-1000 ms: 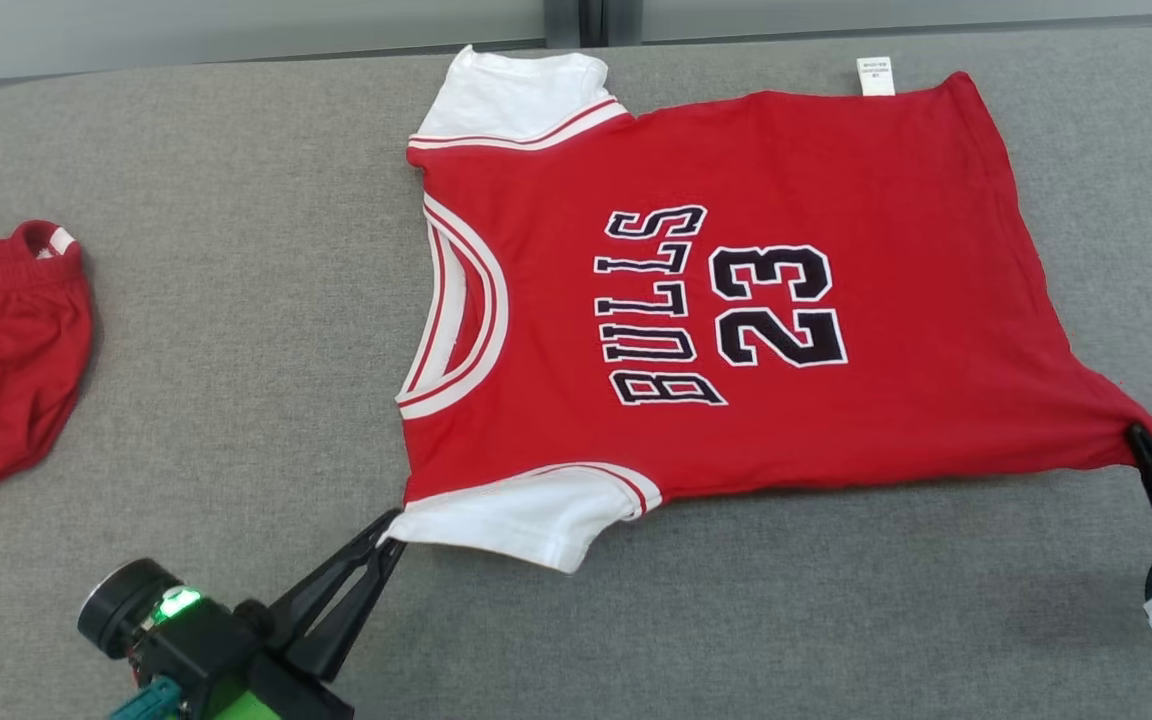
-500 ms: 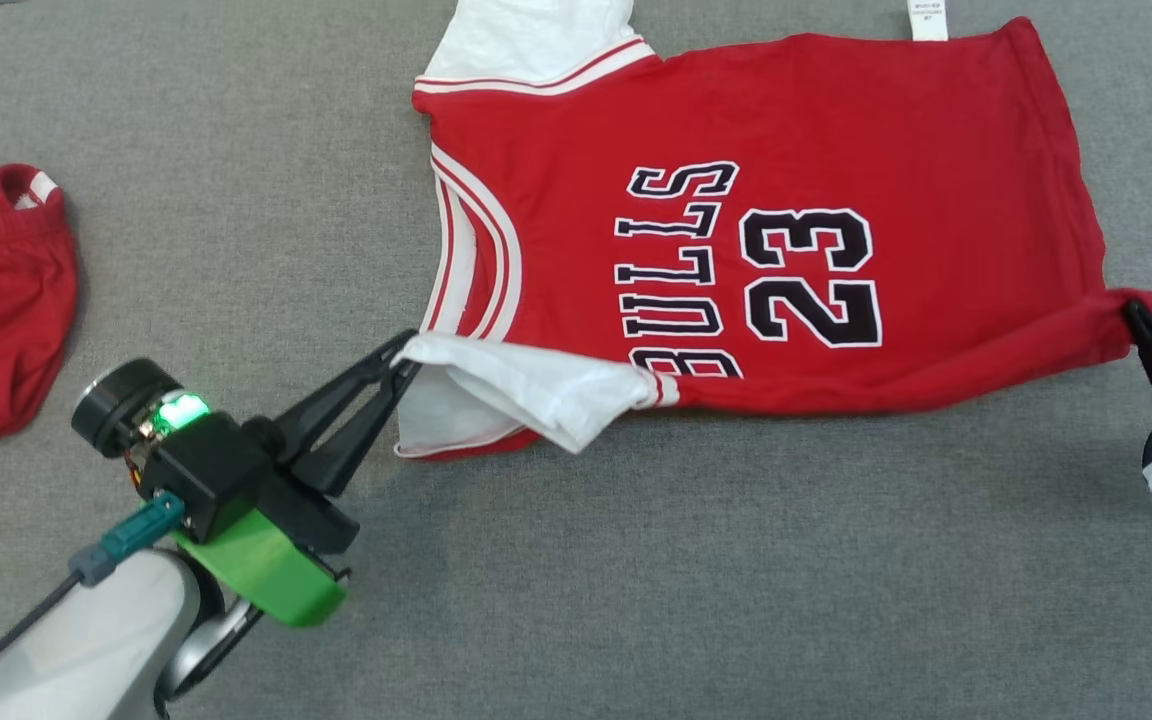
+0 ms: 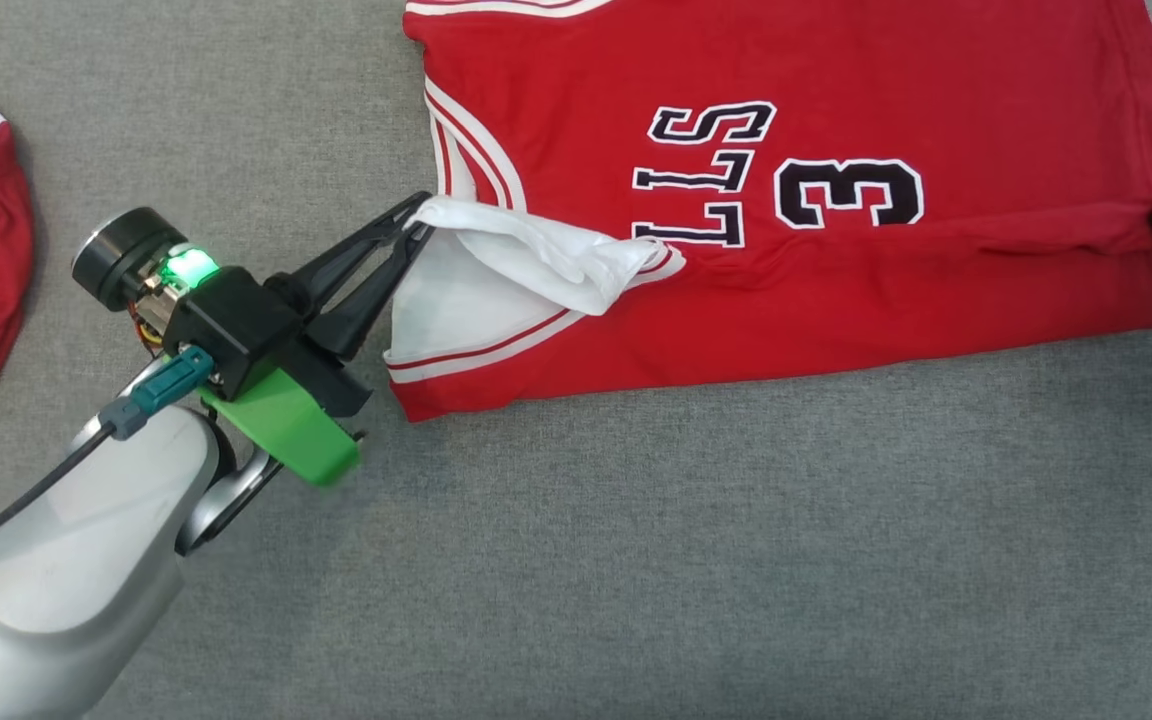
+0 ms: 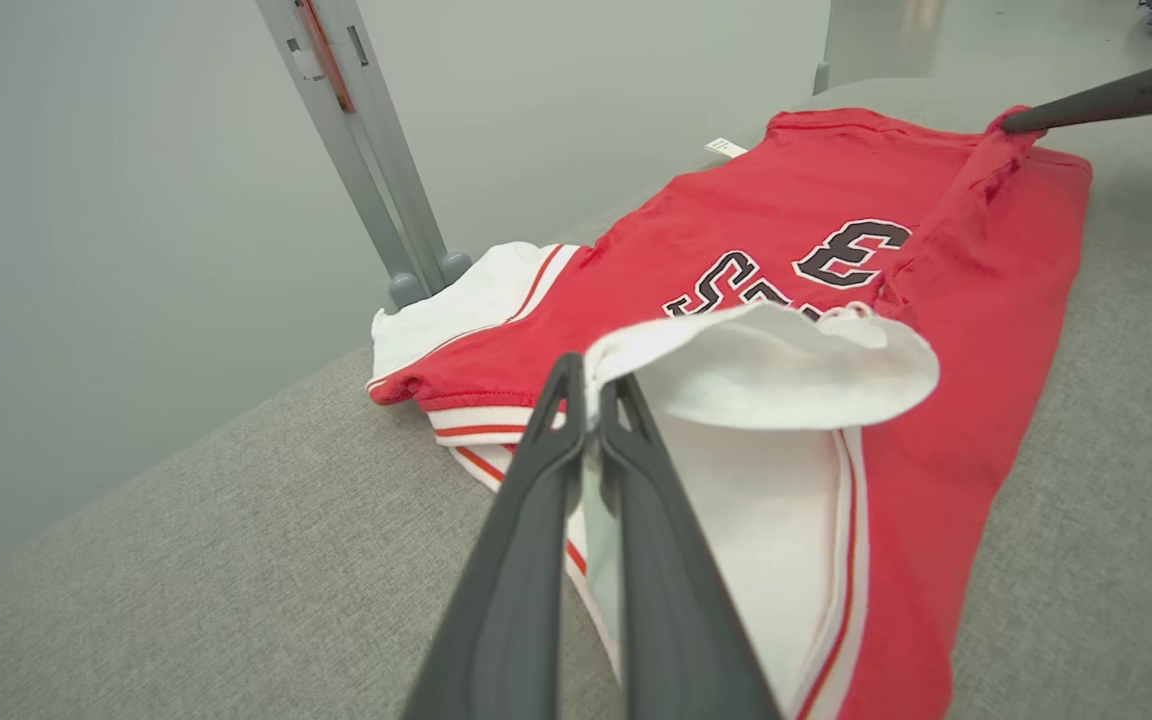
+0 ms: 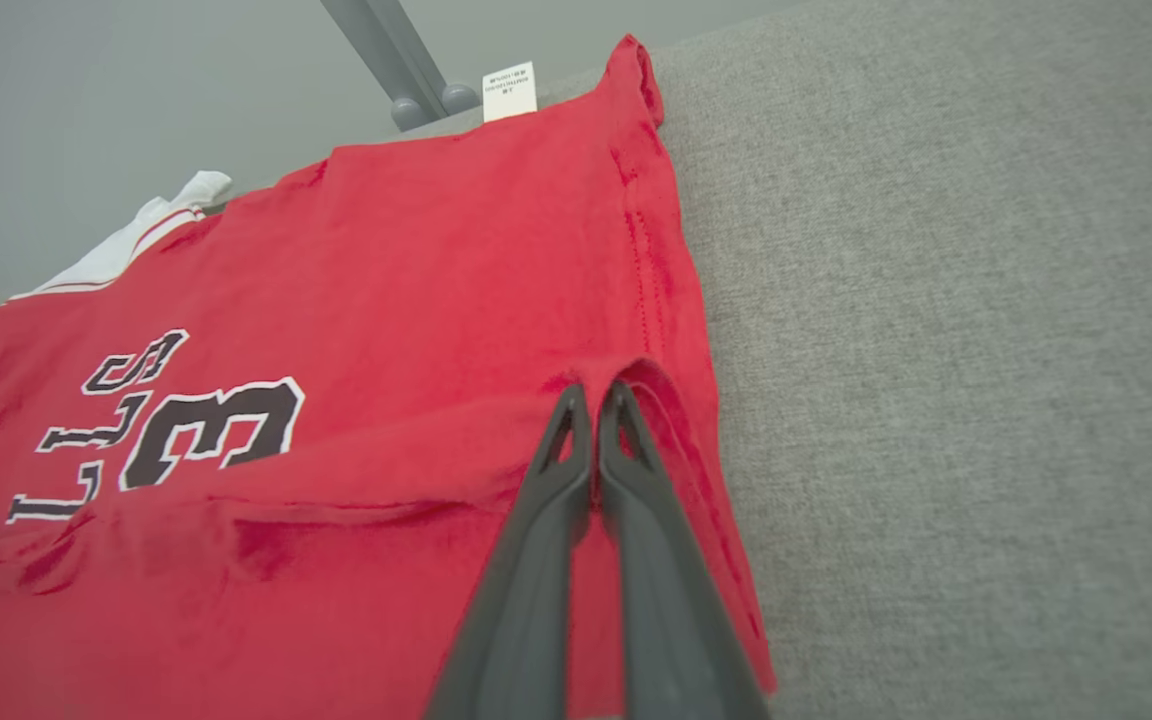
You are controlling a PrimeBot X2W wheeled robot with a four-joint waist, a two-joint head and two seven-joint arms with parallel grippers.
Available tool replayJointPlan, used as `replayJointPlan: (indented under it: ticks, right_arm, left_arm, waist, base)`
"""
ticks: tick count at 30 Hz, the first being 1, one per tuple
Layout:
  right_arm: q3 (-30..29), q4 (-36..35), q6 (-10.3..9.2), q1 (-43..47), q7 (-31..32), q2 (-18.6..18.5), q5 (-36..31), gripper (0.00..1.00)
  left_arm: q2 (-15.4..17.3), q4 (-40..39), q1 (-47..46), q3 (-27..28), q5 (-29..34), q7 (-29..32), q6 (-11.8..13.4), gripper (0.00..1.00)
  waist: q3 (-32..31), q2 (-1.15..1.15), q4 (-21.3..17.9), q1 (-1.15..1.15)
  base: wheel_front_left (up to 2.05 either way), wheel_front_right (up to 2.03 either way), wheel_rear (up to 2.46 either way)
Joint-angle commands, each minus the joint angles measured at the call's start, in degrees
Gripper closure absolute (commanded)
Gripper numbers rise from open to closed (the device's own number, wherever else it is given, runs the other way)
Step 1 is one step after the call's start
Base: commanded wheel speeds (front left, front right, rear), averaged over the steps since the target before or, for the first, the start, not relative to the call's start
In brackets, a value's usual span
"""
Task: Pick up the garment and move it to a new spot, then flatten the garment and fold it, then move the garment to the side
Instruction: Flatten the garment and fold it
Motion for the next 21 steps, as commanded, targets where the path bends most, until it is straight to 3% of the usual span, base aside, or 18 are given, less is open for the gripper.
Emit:
replayJointPlan:
  ticks: [1, 2, 3, 4, 8, 15, 21]
  right_arm:
    - [-0.28, 0.22, -0.09, -0.98, -0.38, -0.13, -0.32, 1.00]
    - [-0.36, 0.54, -0.09, -1.26, -0.67, -0.01, -0.34, 0.96]
    - [-0.53, 0.74, -0.09, -1.52, -0.92, 0.20, -0.34, 0.29]
    - [-0.78, 0.86, -0.09, -1.81, -1.54, 0.51, -0.22, 0.00]
    - [-0.76, 0.30, -0.09, -1.74, -3.63, 1.22, 1.01, 0.00]
    - [0.41, -2.31, -0.09, 2.74, -10.50, 0.77, 3.63, 0.00]
    - [2.25, -1.47, -0.09, 6.91, -15.05, 0.43, 5.78, 0.00]
  left_arm:
    - [-0.25, 0.83, -1.38, 0.17, 0.56, -0.40, -0.09, 1.00]
    - [-0.68, 1.49, -1.71, 0.37, 0.24, -0.51, -0.09, 0.69]
    - [-0.94, 2.08, -1.98, 0.65, 0.21, -0.54, -0.09, 0.08]
    - [-1.42, 2.37, -2.47, 1.76, 0.84, -0.49, 0.09, 0.00]
    - [-2.77, 2.31, -0.07, 5.71, 1.44, -0.47, 0.64, 0.00]
    - [-5.59, -0.66, 10.48, 14.07, 0.87, -0.47, 4.65, 0.00]
    - [-8.65, 1.07, 21.04, 13.80, -3.85, -0.14, 4.18, 0.00]
  waist:
    - [0.60, 0.00, 0.06, 0.00]
    - [0.66, 0.00, 0.01, 0.00]
    - [0.67, 0.00, -0.04, 0.00]
    - [0.66, 0.00, -0.09, 0.00]
    - [0.09, 0.00, -0.34, 0.00]
    - [-2.31, 0.00, -0.78, 0.00]
    - [-4.24, 0.00, -1.20, 0.00]
  base:
    - [0.00, 0.00, 0.00]
    - [0.00, 0.00, 0.00]
    - [0.00, 0.00, 0.00]
    - [0.00, 0.00, 0.00]
    - [0.00, 0.00, 0.00]
    - [0.00, 0.00, 0.00]
    - [0.00, 0.00, 0.00]
